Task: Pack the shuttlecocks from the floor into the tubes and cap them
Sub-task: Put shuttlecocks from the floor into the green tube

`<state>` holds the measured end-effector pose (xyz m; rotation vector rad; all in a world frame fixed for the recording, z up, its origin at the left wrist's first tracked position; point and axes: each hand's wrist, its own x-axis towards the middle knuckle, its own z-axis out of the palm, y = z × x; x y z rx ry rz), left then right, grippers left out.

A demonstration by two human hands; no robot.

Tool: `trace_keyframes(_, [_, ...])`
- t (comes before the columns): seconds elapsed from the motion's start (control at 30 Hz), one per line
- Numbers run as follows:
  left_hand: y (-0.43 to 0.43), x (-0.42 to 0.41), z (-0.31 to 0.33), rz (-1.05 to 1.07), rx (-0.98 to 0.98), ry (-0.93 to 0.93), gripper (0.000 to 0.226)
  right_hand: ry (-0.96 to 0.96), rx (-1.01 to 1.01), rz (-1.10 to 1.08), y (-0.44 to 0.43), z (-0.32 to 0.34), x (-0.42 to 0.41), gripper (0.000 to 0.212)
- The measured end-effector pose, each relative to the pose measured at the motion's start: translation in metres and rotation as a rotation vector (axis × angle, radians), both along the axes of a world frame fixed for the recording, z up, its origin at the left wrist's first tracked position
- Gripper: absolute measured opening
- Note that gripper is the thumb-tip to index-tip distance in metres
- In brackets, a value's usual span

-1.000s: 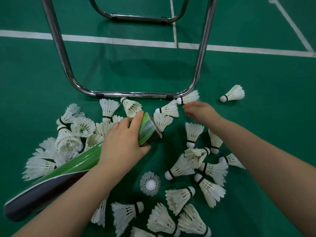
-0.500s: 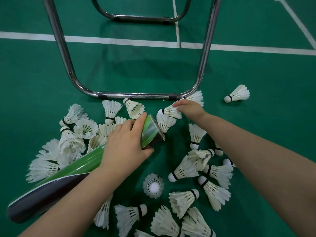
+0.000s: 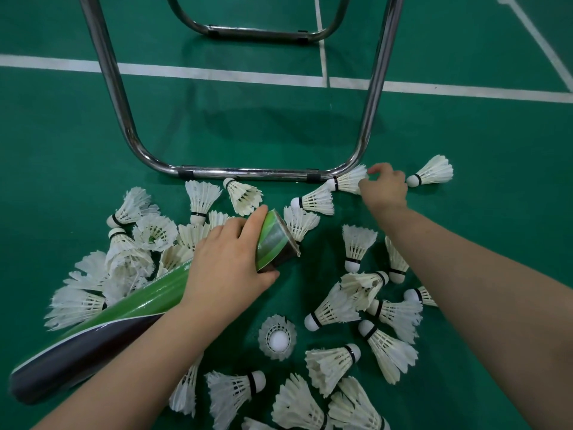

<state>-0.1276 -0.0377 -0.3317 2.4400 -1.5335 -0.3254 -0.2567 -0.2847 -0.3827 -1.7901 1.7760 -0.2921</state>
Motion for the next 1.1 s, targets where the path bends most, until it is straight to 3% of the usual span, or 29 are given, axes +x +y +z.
trace_keyframes(0.07, [0.000,-0.001,0.000,0.000,0.009,0.002,0.099,0.000,0.099,0.054,0.001,-0.001,0.003,0.029])
trace_keyframes(0.23, [0.001,-0.002,0.002,-0.002,0.015,0.009,0.099,-0.220,0.262,0.077,0.007,-0.002,0.009,0.029])
trace_keyframes(0.5, [0.001,0.001,0.007,0.013,0.008,0.020,0.096,-0.362,0.116,0.103,0.028,0.010,-0.020,0.020])
trace_keyframes(0.73, [0.001,-0.007,0.008,0.004,0.030,0.017,0.097,-0.330,0.160,0.130,0.040,0.012,-0.038,0.033])
trace_keyframes(0.87, [0.005,-0.011,0.010,-0.003,0.030,0.027,0.098,-0.379,0.336,0.233,0.036,0.012,-0.036,0.063])
trace_keyframes(0.97, [0.006,-0.010,0.010,-0.003,0.027,0.029,0.098,-0.279,0.360,0.339,0.038,0.006,-0.036,0.076])
trace_keyframes(1.1, [0.005,-0.006,0.012,0.013,0.013,0.041,0.098,0.021,0.185,0.386,0.039,0.000,-0.049,0.060])
